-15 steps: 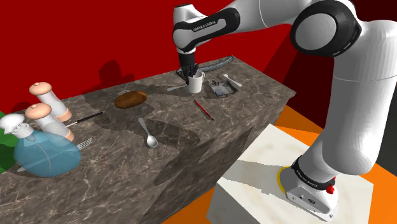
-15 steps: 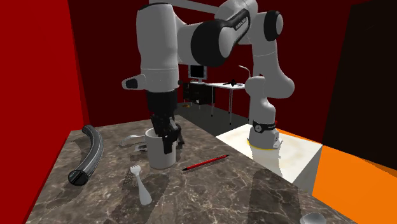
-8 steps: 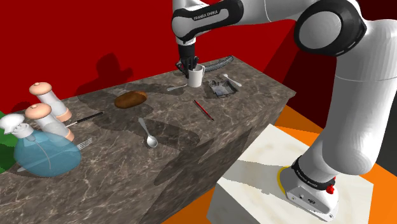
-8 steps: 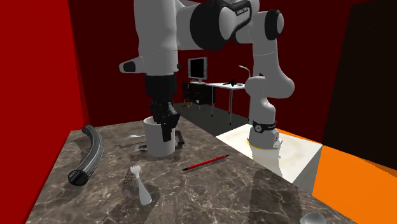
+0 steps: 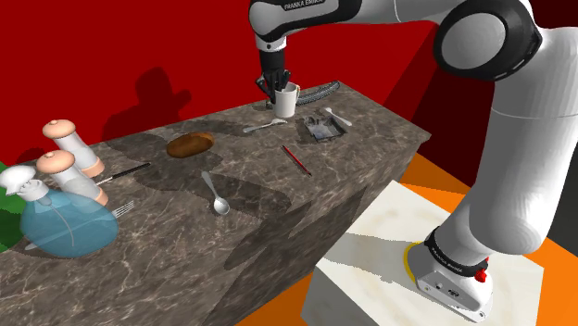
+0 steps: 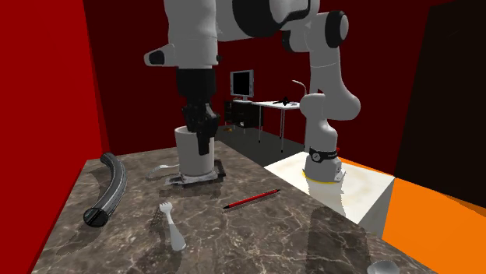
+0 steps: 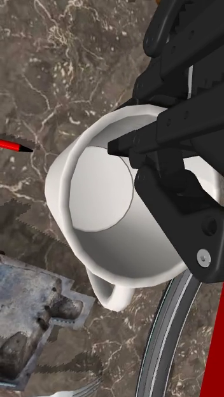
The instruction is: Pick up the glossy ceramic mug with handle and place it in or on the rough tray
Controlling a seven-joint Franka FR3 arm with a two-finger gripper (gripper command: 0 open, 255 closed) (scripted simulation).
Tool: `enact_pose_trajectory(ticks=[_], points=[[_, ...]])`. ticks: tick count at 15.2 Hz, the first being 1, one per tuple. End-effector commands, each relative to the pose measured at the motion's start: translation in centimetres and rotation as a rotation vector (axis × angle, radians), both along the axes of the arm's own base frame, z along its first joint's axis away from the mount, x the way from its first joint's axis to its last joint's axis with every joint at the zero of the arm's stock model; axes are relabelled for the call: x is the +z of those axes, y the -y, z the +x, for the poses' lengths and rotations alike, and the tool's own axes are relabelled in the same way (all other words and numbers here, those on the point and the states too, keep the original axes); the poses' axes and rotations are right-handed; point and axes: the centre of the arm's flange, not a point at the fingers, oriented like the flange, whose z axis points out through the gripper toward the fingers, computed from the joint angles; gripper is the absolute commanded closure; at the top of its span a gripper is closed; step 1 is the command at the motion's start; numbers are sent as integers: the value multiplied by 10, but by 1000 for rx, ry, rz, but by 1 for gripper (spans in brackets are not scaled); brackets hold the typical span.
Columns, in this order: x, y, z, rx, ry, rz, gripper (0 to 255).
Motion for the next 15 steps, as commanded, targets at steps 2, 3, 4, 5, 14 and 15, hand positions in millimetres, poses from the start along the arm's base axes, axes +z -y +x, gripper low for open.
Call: enact_pose_trajectory(ticks=[2, 3, 4, 5, 14, 15], points=[[13, 11, -5, 0, 0, 0, 255], [14, 23, -11, 0, 0, 0, 255], [16, 34, -17, 0, 0, 0, 255], [17, 46, -23, 0, 0, 0, 255], [31, 150, -78, 0, 0, 0, 255], [33, 162, -84, 0, 0, 0, 255]])
